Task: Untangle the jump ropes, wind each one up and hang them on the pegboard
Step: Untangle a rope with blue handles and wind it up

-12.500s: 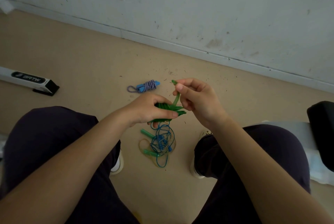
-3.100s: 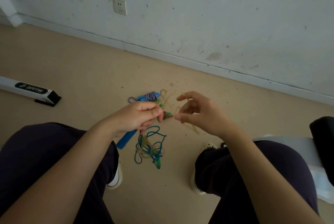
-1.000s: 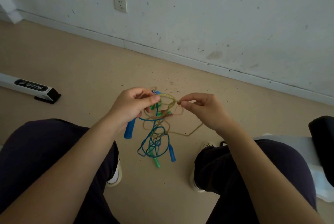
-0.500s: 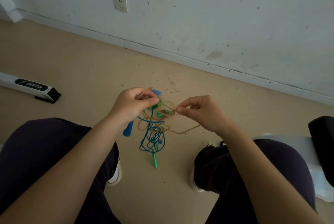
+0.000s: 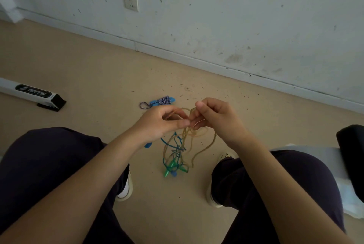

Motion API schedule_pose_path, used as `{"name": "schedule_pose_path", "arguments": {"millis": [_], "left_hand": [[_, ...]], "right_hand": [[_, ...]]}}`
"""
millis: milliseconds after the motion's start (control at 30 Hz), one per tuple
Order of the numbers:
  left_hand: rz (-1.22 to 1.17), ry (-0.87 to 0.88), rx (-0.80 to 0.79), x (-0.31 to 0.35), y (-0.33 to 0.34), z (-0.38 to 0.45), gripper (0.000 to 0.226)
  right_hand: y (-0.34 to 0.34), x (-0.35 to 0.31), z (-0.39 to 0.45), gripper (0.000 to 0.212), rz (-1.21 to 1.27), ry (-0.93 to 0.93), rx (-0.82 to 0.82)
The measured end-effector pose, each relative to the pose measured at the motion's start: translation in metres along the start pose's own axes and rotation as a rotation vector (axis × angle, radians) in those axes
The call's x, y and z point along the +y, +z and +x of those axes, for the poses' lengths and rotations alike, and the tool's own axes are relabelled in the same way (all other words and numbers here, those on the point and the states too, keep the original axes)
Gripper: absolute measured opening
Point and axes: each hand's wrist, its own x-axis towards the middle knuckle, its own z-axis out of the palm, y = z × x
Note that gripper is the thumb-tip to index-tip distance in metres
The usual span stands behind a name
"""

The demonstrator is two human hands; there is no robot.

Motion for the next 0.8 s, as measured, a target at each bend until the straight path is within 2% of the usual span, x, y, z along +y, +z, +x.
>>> {"name": "schedule_pose_path", "arguments": {"millis": [133, 233, 400, 533, 633, 700, 800], "left_hand": [[0.014, -0.012, 0.022, 0.0, -0.002, 0.001, 0.031], [0.072, -0.024, 0.001, 0.002, -0.002, 0.0, 0.022], [0.054, -0.037, 0.051, 0.007, -0.015, -0.002, 0.007], [0.092, -0.053, 0.006, 0.009, -0.012, -0.005, 0.014], [-0.024, -0.056, -0.011, 0.012, -0.008, -0.008, 0.01], [-0.123, -0.054, 0.063, 0.015, -0.01, -0.008, 0.005], [-0.143, -0.047, 0.263, 0.012, -0.017, -0.003, 0.006]], "right_hand": [[-0.004, -0.001, 0.0, 0.03, 0.102, -0.039, -0.112], [-0.008, -0.003, 0.0, 0.029, 0.171, -0.071, -0.128], [-0.016, 0.002, 0.003, 0.022, -0.167, -0.017, 0.077], [-0.007, -0.003, -0.001, 0.018, -0.113, 0.051, -0.049], [0.002, 0.0, -0.002, 0.013, -0.28, 0.047, -0.117], [0.0, 0.0, -0.003, 0.017, -0.334, 0.05, -0.091], [-0.01, -0.004, -0.002, 0.014, -0.365, 0.074, -0.042]]}}
